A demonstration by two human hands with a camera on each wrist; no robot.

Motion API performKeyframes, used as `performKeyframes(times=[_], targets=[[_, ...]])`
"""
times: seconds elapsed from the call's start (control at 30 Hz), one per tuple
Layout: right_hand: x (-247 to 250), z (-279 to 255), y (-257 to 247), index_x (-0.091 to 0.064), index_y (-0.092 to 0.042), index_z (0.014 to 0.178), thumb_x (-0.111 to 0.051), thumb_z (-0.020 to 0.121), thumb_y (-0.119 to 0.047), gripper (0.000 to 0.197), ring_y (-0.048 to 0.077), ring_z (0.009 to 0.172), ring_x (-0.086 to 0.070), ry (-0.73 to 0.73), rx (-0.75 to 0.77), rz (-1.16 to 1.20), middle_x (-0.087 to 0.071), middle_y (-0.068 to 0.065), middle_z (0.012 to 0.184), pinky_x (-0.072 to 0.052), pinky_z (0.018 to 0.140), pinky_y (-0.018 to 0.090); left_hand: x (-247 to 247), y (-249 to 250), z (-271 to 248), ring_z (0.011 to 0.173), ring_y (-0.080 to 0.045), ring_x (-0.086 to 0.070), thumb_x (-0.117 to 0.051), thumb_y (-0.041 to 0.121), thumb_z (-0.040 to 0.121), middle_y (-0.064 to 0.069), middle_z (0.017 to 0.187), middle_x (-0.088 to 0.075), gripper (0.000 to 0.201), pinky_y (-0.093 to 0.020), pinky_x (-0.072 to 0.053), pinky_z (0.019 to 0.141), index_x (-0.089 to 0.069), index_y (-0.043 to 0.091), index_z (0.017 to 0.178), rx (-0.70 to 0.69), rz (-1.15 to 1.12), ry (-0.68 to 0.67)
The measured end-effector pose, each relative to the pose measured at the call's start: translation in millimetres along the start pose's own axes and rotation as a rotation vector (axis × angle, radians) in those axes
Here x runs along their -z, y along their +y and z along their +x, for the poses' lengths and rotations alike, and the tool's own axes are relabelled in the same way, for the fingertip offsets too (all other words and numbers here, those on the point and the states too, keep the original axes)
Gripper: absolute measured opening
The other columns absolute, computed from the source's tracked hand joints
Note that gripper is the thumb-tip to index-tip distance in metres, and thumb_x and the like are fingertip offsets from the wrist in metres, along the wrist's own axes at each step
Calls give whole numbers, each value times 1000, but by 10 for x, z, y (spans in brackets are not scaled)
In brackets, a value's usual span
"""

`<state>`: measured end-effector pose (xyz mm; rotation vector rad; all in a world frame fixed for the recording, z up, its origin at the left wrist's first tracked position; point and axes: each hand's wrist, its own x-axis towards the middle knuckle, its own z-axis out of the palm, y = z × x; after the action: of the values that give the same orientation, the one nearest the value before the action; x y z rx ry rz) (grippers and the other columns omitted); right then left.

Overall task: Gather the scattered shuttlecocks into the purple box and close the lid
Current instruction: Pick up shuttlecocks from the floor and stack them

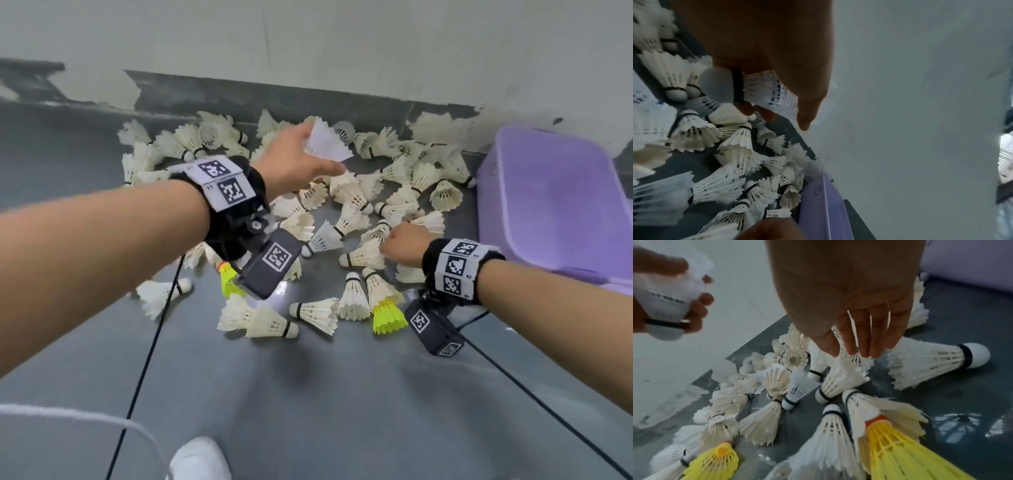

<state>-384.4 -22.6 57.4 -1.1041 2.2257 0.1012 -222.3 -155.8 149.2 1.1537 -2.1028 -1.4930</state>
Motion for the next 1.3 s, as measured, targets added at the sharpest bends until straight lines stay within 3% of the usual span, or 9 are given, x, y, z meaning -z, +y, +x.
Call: performKeyframes(times=[0.1,0.27,0.37,0.43,0.57,0.7,0.87,1.07,1.3], targets=[[-59,53,57,-68,0,88,-49,86,-20,28,27,80,-59,-25,22,14,-65,13,89,-37,51,26,-17,143,-144,75,-1,-61,-78,25,78,12,102,-62,50,-11,-51,55,-50,23,120,49,26,34],[-76,171,86,-62,-3,80,-56,86,-33,31,27,74,-55,50,63,97,-60,13,82,-31,47,25,-274,-33,-313,86,-7,-67,-78,21,77,13,107,-63,52,-23,-58,66,-55,21,123,126,51,34],[-121,235,142,-69,-2,90,-61,86,-30,29,26,86,-63,35,69,212,-68,12,92,-49,65,27,-470,-305,-371,94,-3,-63,-79,20,76,14,107,-62,57,-17,-51,74,-54,21,127,134,24,55],[-156,244,150,-73,-10,100,-64,86,-28,24,21,96,-64,71,86,293,-71,6,104,-47,77,23,-575,-509,-397,99,-7,-61,-80,20,75,11,111,-62,59,-11,-51,72,-54,19,128,145,34,50],[-160,238,91,-68,-17,96,-58,91,-25,15,21,100,-61,181,169,329,-68,3,105,-39,79,21,-702,-727,-408,104,-12,-58,-84,21,70,6,117,-62,62,-26,-45,91,-55,16,125,177,30,65],[-1,171,30,-59,-20,96,-50,95,-25,10,17,87,-55,351,226,458,-62,-1,94,-36,76,22,-795,-834,-308,104,-9,-51,-86,20,68,10,117,-56,67,-24,-39,89,-54,15,127,224,63,68],[210,14,45,-61,-16,101,-52,95,-23,13,14,89,-56,576,341,564,-60,-6,90,-42,81,26,-912,-889,-153,89,-21,-67,-85,19,63,-2,96,-70,41,-45,-55,85,-64,17,98,219,119,-43],[260,0,90,-63,-18,101,-53,95,-24,13,16,94,-55,599,358,487,-64,-1,94,-35,79,23,-920,-831,-60,86,-24,-69,-84,19,66,-4,94,-71,39,-45,-56,82,-65,13,100,160,128,-100],[252,-66,22,-61,-23,98,-52,95,-25,10,21,96,-56,746,367,597,-64,-1,91,-42,80,28,-717,-956,-107,91,-17,-68,-86,18,67,-1,102,-72,44,-36,-54,85,-66,13,106,236,28,-80]])
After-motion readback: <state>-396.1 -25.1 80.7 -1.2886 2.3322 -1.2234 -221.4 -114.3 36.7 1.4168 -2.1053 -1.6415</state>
